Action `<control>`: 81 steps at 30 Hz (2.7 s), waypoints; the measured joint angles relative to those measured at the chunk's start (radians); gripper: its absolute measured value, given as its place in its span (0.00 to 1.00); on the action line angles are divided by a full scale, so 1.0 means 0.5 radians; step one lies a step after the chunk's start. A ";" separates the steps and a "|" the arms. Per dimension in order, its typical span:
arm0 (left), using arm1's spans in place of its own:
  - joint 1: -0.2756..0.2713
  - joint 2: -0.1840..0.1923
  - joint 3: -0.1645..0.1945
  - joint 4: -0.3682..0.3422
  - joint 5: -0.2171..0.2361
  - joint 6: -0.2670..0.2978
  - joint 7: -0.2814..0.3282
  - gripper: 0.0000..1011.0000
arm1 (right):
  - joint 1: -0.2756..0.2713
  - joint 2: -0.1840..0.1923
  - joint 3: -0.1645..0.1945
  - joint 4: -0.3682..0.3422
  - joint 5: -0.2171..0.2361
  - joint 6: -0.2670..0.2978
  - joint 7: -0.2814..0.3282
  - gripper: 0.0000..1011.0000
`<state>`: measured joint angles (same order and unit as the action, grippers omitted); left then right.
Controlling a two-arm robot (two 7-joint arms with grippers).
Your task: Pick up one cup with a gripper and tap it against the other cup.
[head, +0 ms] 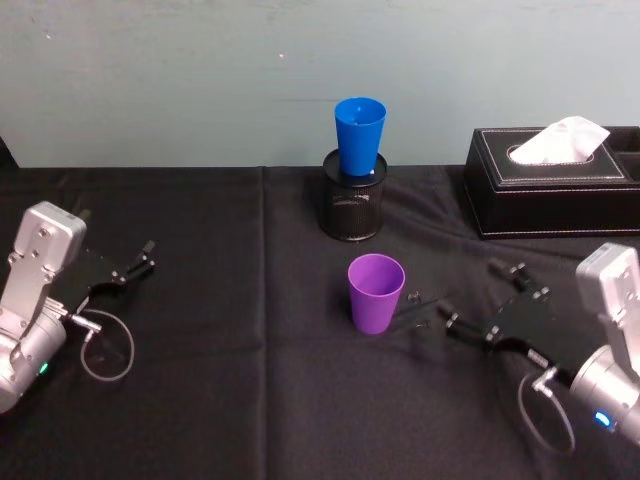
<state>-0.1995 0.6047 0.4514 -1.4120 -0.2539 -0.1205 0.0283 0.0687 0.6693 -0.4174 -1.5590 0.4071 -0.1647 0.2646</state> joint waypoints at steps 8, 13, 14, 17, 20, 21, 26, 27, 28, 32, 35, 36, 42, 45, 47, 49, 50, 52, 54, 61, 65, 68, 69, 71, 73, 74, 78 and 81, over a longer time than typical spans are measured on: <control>0.000 0.000 0.000 0.000 0.000 0.000 0.000 0.99 | 0.038 -0.078 -0.065 0.055 0.040 0.047 0.176 0.99; 0.000 0.000 0.000 0.000 0.000 0.000 0.000 0.99 | 0.102 -0.156 -0.083 0.130 0.050 0.088 0.223 0.99; 0.000 0.000 0.000 0.000 0.000 0.000 0.000 0.99 | 0.113 -0.167 -0.086 0.142 0.048 0.093 0.226 0.99; 0.000 0.000 0.000 0.000 0.000 0.000 0.000 0.99 | 0.172 -0.228 -0.102 0.212 0.022 0.117 0.243 0.99; 0.000 0.000 0.000 0.000 0.000 0.000 0.000 0.99 | 0.219 -0.276 -0.113 0.268 0.002 0.133 0.257 0.99; 0.000 0.000 0.000 0.000 0.000 0.000 0.000 0.99 | 0.231 -0.287 -0.114 0.286 -0.001 0.136 0.260 0.99; 0.000 0.000 0.000 0.000 0.000 0.000 0.000 0.99 | 0.304 -0.368 -0.116 0.392 -0.015 0.151 0.288 0.99; 0.000 0.000 0.000 0.000 0.000 0.000 0.000 0.99 | 0.314 -0.378 -0.116 0.406 -0.017 0.151 0.292 0.99; 0.000 0.000 0.000 0.000 0.000 0.000 0.000 0.99 | 0.323 -0.389 -0.115 0.419 -0.020 0.152 0.297 0.99; 0.000 0.000 0.000 0.000 0.000 0.000 0.000 0.99 | 0.371 -0.446 -0.115 0.489 -0.028 0.151 0.333 0.99; 0.000 0.000 0.000 0.000 0.000 0.000 0.000 0.99 | 0.393 -0.474 -0.115 0.521 -0.039 0.149 0.352 0.99; 0.000 0.000 0.000 0.000 0.000 0.000 0.000 0.99 | 0.397 -0.481 -0.115 0.529 -0.044 0.149 0.356 0.99; 0.000 0.000 0.000 0.000 0.000 0.000 0.000 0.99 | 0.425 -0.525 -0.115 0.565 -0.074 0.147 0.370 0.99; 0.000 0.000 0.000 0.000 0.000 0.000 0.000 0.99 | 0.436 -0.551 -0.110 0.586 -0.091 0.143 0.381 0.99; 0.000 0.000 0.000 0.000 0.000 0.000 0.000 0.99 | 0.438 -0.560 -0.107 0.592 -0.097 0.141 0.387 0.99; 0.000 0.000 0.000 0.000 0.000 0.000 0.000 0.99 | 0.440 -0.572 -0.103 0.599 -0.106 0.137 0.398 0.99; 0.000 0.000 0.000 0.000 0.000 0.000 0.000 0.99 | 0.440 -0.576 -0.101 0.601 -0.108 0.136 0.401 0.99; 0.000 0.000 0.000 0.000 0.000 0.000 0.000 0.99 | 0.443 -0.588 -0.096 0.608 -0.115 0.132 0.412 0.99; 0.000 0.000 0.000 0.000 0.000 0.000 0.000 0.99 | 0.444 -0.596 -0.091 0.611 -0.119 0.130 0.416 0.99; 0.000 0.000 0.000 0.000 0.000 0.000 0.000 0.99 | 0.444 -0.627 -0.070 0.627 -0.148 0.108 0.433 0.99; 0.000 0.000 0.000 0.000 0.000 0.000 0.000 0.99 | 0.442 -0.635 -0.062 0.633 -0.166 0.099 0.433 0.99; 0.000 0.000 0.000 0.000 0.000 0.000 0.000 0.99 | 0.441 -0.634 -0.062 0.633 -0.165 0.099 0.433 0.99; 0.000 0.000 0.000 0.000 0.000 0.000 0.000 0.99 | 0.441 -0.634 -0.063 0.633 -0.165 0.100 0.433 0.99; 0.000 0.000 0.000 0.000 0.000 0.000 0.000 0.99 | 0.441 -0.633 -0.063 0.632 -0.164 0.100 0.433 0.99; 0.000 0.000 0.000 0.000 0.000 0.000 0.000 0.99 | 0.441 -0.633 -0.064 0.632 -0.162 0.100 0.433 0.99; 0.000 0.000 0.000 0.000 0.000 0.000 0.000 0.99 | 0.440 -0.632 -0.064 0.631 -0.162 0.101 0.433 0.99; 0.000 0.000 0.000 0.000 0.000 0.000 0.000 0.99 | 0.440 -0.632 -0.065 0.630 -0.158 0.101 0.432 0.91; 0.000 0.000 0.000 0.000 0.000 0.000 0.000 0.99 | 0.440 -0.631 -0.066 0.630 -0.157 0.101 0.432 0.85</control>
<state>-0.1995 0.6047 0.4514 -1.4120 -0.2539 -0.1205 0.0283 0.2885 0.3537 -0.4502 -1.2440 0.3285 -0.1139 0.4807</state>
